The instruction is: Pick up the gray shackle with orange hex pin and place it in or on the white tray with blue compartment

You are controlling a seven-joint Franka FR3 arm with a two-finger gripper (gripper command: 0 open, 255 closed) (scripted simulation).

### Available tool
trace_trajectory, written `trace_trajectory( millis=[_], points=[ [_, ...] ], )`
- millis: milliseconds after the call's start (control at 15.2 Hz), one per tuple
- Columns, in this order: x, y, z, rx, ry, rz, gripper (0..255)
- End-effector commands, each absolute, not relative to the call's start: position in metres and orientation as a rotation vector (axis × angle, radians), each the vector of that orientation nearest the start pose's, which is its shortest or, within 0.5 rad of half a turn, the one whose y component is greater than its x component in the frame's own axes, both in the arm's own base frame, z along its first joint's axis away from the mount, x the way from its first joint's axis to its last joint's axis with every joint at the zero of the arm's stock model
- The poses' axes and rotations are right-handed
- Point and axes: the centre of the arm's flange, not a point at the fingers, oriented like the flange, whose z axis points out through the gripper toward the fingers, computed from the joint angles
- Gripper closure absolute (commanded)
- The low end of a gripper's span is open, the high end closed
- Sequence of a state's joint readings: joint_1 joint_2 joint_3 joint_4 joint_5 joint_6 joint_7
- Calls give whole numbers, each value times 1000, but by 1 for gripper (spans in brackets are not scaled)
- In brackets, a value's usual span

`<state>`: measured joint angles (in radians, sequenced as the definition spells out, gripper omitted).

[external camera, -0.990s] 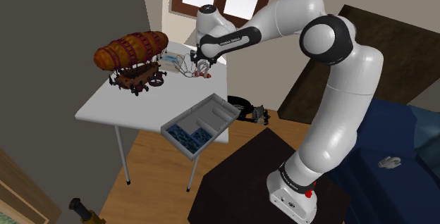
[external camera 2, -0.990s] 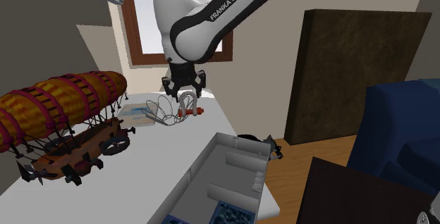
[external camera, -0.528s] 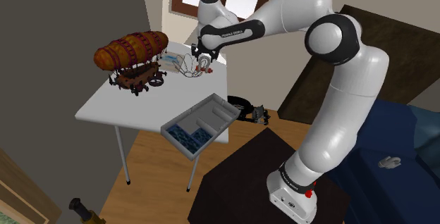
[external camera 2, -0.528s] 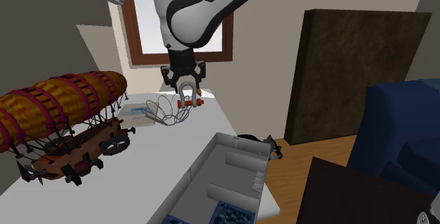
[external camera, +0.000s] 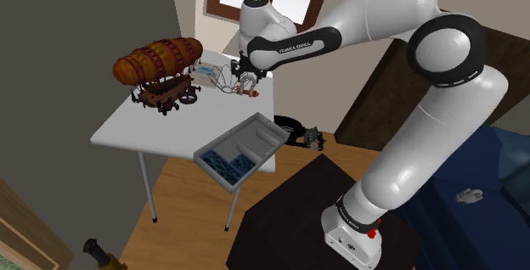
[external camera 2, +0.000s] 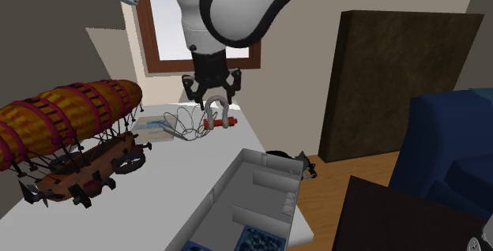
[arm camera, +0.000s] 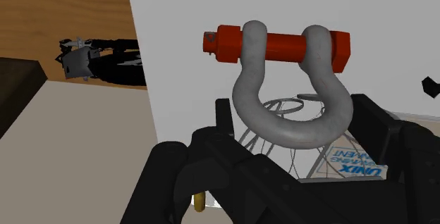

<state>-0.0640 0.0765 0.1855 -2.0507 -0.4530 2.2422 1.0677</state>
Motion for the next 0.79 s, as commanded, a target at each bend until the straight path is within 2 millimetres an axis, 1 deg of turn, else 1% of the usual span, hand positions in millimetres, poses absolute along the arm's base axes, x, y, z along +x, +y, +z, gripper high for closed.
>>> trace_trajectory(
  millis=[0,726],
  points=[
    [552,68,416,-3140,1119,-498,255],
    [433,151,429,-3140,1119,-498,255]
  ],
)
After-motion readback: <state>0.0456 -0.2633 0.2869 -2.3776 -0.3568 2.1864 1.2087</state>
